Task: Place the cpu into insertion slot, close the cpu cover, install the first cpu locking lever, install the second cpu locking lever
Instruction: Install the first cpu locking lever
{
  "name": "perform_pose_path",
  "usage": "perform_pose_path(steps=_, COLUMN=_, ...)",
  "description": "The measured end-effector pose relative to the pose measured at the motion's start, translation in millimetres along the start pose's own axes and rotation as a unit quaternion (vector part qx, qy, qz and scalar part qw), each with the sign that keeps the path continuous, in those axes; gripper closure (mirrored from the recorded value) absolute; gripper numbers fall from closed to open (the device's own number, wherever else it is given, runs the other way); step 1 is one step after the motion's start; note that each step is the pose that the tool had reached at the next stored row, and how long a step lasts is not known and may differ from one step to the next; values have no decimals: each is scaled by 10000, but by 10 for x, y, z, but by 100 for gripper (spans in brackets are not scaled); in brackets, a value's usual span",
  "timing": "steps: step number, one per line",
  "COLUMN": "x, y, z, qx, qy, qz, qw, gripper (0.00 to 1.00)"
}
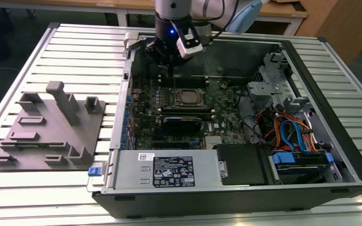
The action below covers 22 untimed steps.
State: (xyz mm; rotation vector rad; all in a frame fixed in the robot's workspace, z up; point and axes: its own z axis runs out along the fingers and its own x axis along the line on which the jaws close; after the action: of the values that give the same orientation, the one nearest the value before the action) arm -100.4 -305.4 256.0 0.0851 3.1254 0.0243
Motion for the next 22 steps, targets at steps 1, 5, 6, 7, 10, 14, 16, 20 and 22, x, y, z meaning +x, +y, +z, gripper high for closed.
perform_pose_path(steps=1, x=-5, y=1, z=0, qx=0, qy=0, qz=0, qw=10000, gripper=90)
perform_pose_path(steps=5, x=-22, y=4, z=0, qx=0, qy=0, qz=0, qw=10000, gripper=90)
perform_pose_path(steps=6, x=-26, y=5, z=0, qx=0, qy=0, qz=0, qw=10000, gripper=90)
perform_pose_path(steps=7, x=-27, y=5, z=1, qx=0, qy=0, qz=0, qw=10000, gripper=90)
perform_pose_path(steps=10, x=-30, y=5, z=1, qx=0, qy=0, qz=0, qw=10000, gripper=90)
perform_pose_path(steps=14, x=-43, y=6, z=1, qx=0, qy=0, qz=0, qw=10000, gripper=90)
perform_pose_path(steps=16, x=-53, y=6, z=1, qx=0, qy=0, qz=0, qw=10000, gripper=90)
perform_pose_path(steps=20, x=-81, y=8, z=1, qx=0, qy=0, qz=0, qw=10000, gripper=90)
perform_pose_path(steps=22, x=-99, y=9, z=1, qx=0, qy=0, qz=0, qw=10000, gripper=90)
